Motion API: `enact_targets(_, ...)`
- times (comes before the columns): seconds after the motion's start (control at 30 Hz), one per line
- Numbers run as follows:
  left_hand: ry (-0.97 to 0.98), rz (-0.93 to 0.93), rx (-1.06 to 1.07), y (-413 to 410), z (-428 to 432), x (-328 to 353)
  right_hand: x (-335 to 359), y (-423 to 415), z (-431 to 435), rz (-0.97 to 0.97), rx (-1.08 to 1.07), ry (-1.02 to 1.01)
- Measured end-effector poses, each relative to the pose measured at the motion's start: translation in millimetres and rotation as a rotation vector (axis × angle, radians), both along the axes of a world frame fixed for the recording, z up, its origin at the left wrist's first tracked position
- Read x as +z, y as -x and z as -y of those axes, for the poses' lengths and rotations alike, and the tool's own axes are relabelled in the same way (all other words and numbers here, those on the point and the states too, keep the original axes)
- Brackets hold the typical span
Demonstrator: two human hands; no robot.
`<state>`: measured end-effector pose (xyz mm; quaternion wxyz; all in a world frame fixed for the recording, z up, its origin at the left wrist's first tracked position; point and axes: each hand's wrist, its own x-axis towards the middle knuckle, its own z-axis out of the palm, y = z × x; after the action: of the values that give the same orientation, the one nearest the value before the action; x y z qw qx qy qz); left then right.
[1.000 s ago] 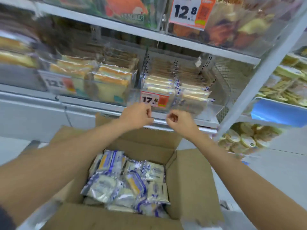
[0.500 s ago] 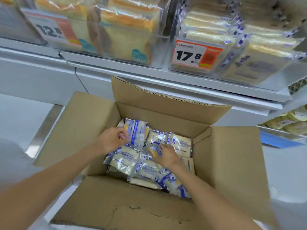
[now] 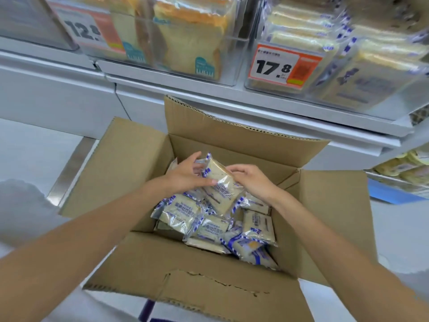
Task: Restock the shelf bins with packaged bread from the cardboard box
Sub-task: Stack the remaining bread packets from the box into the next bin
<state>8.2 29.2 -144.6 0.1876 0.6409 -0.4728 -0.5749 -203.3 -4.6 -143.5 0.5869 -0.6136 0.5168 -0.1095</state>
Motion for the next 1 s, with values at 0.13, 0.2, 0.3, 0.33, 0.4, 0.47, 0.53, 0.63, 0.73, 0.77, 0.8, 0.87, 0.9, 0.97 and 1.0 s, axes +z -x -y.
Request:
enact_targets(0.13,0.027,0.056,0.088,-10,3,9,20,-11,-2,0.067,-0.004,0.009)
enact_targets(0.2,-0.012,-0.045,0.068,-17,-2,16,24,-12,-4,0.076,0.001,0.01)
enact_targets(0.3,0.012,-0.038,0.097,-35,-8,21,21,-18,-3,0.117,-0.027,0.019)
enact_targets(0.33,0.059,-0.015,0.164,-46,-11,22,14,-21,-2,0.118,-0.064,0.01)
enact_targets(0.4,0.121,0.047,0.292,-71,-15,19,-9,-25,-2,0.017,-0.106,0.003)
enact_targets(0.47,0.138,0.076,0.348,-90,-21,16,-45,-32,-8,-0.189,-0.039,-0.052)
enact_targets(0.53,0.137,0.085,0.361,-97,-26,11,-80,-47,-25,-0.323,0.077,-0.185)
enact_targets(0.63,0.131,0.137,0.335,-95,-29,3,-118,-70,-49,-0.309,0.07,-0.298)
enact_targets(0.73,0.125,0.162,0.337,-91,-30,1,-132,-72,-57,-0.367,0.105,-0.208)
enact_targets(0.77,0.131,0.156,0.346,-89,-30,1,-129,-68,-56,-0.342,0.104,-0.195)
enact_targets(0.8,0.141,0.148,0.357,-85,-30,5,-125,-61,-52,-0.308,0.094,-0.188)
enact_targets(0.87,0.155,0.13,0.367,-81,-28,5,-105,-42,-41,-0.261,0.126,-0.101)
enact_targets(0.9,0.159,0.117,0.375,-79,-28,5,-91,-28,-34,-0.257,0.164,-0.026)
enact_targets(0.97,0.182,0.108,0.368,-72,-26,12,-56,3,-21,-0.229,0.207,0.103)
enact_targets(1.0,0.196,0.111,0.355,-66,-24,16,-36,19,-14,-0.232,0.22,0.15)
